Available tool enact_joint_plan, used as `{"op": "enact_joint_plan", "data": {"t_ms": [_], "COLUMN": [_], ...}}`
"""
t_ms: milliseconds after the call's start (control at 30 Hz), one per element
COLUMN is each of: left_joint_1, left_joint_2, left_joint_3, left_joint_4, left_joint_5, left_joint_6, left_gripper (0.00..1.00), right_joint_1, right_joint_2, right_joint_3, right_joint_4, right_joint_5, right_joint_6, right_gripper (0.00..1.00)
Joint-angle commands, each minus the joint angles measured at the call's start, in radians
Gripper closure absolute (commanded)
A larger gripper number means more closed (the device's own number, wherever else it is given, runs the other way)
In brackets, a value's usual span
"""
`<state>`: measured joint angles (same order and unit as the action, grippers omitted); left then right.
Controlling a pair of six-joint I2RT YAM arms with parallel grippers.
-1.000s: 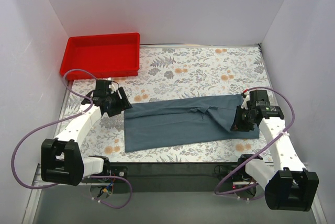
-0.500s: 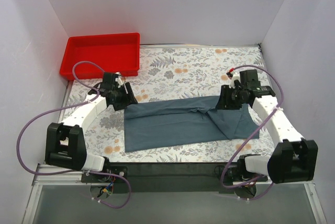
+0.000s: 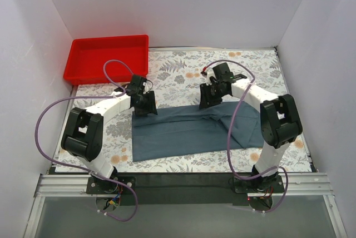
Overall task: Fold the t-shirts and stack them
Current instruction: Fold the tshirt
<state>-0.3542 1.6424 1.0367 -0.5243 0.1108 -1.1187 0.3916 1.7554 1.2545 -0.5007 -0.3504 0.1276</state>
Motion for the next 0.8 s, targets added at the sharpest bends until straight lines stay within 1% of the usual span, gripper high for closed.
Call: {"op": "enact_joint_plan", "data": {"t_ms": [0,33,167,500,667,767], "left_joint_1": [-0.008,-0.011,-0.011,-0.012,-0.014,-0.014], "left_joint_2": [-0.026,-0.038,-0.082,-0.185,-0.176,-0.205], "left_joint_3": [0.000,-0.022,-0.075,-0.187,-0.179,-0.147], "left_joint_4": [-0.032,-0.037,-0.069,-0.140,-0.149,-0.161], "left_joint_5": [-0.042,-0.049,-0.056,-0.016,0.018,-0.003], "left_joint_6": [0.013,0.010,-0.004,-0.078,-0.090,-0.090], "left_gripper": [0.50,0.51,0.52,0.56,0.58,0.58], "right_joint_1": [0.055,0.079,0.121,0.128,0.130,0.128], "right_joint_2": [0.064,0.073,0.108,0.007,0.006,-0.051], "right_joint_3": [0.048,0.040,0.036,-0.113,-0.126,-0.092], "right_joint_4": [0.053,0.077,0.082,0.044,0.008,-0.041], "right_joint_5": [-0.007,-0.013,-0.025,-0.059,-0.087,-0.049], "right_joint_6": [0.023,0.024,0.023,-0.013,-0.028,-0.046], "right_gripper": [0.62,0.62,0.64,0.64,0.65,0.66]}}
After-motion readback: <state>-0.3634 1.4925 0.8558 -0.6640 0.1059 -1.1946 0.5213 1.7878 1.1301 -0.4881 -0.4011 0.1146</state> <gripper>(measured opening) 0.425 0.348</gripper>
